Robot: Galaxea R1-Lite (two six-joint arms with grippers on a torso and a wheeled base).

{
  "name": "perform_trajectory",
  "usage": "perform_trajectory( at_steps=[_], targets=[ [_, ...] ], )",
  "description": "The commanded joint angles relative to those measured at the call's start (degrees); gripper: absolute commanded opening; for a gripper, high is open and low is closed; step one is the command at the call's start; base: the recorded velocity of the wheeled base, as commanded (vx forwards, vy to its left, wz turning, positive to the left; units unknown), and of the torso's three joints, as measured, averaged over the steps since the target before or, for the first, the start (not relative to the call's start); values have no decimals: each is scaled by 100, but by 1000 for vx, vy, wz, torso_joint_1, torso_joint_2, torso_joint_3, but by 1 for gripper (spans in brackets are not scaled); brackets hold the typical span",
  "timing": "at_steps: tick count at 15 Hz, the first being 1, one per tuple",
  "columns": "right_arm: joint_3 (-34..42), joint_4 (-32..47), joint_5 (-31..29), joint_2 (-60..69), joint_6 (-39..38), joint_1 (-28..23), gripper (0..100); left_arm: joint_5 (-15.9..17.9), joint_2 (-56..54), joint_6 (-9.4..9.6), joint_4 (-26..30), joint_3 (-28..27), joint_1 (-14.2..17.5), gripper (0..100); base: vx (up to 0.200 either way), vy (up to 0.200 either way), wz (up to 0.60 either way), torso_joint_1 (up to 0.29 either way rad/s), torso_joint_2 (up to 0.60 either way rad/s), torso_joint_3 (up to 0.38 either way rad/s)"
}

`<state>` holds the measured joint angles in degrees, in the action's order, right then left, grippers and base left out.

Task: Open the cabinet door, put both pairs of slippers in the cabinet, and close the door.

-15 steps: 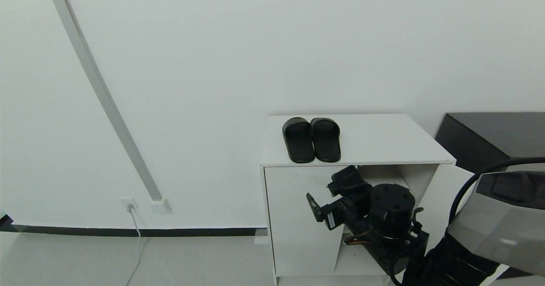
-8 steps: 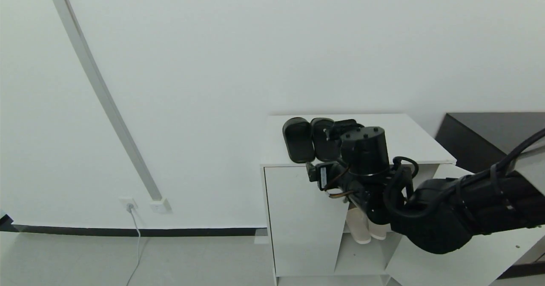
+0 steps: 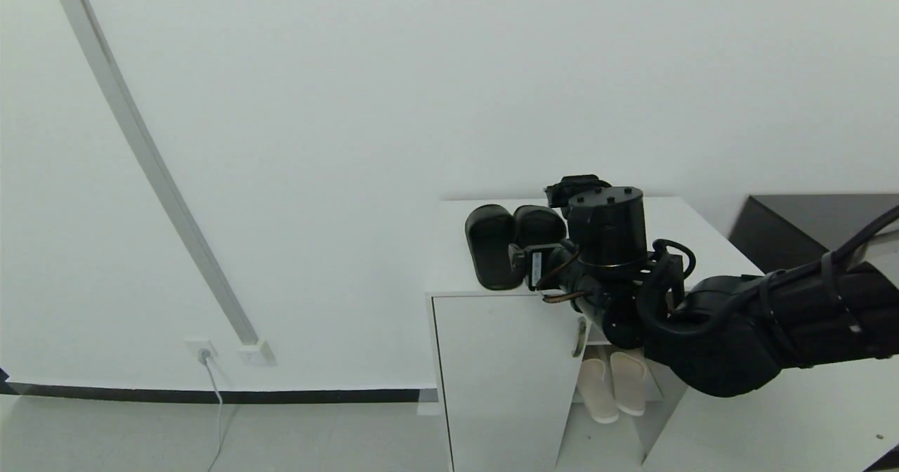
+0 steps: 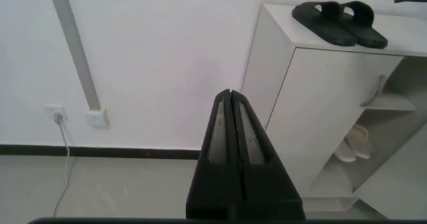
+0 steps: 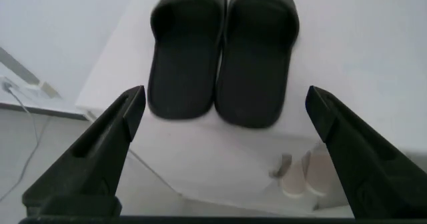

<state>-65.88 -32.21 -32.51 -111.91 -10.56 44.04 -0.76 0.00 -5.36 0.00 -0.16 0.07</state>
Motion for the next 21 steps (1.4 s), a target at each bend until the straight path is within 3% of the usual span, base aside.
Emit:
perform_trajectory(
  at_steps=[1, 7, 13, 21],
  targets=[
    [5, -5, -1, -50, 1, -1, 100, -4, 0, -9, 0, -2, 1, 0, 200, 0, 0, 7, 2, 2],
    [84, -277, -1, -446, -8, -36, 100, -4, 0, -17, 0, -2, 1, 0, 200, 0, 0, 3, 3, 2],
    [66, -611, 34, -1043, -122, -45, 100, -12, 0, -26, 0, -2, 1, 0, 0, 0, 0, 0, 0, 0],
    [-1551, -559, 237, -2256, 142, -572, 100, -12, 0, -35, 0, -2, 1, 0, 0, 0, 0, 0, 0, 0]
  ],
)
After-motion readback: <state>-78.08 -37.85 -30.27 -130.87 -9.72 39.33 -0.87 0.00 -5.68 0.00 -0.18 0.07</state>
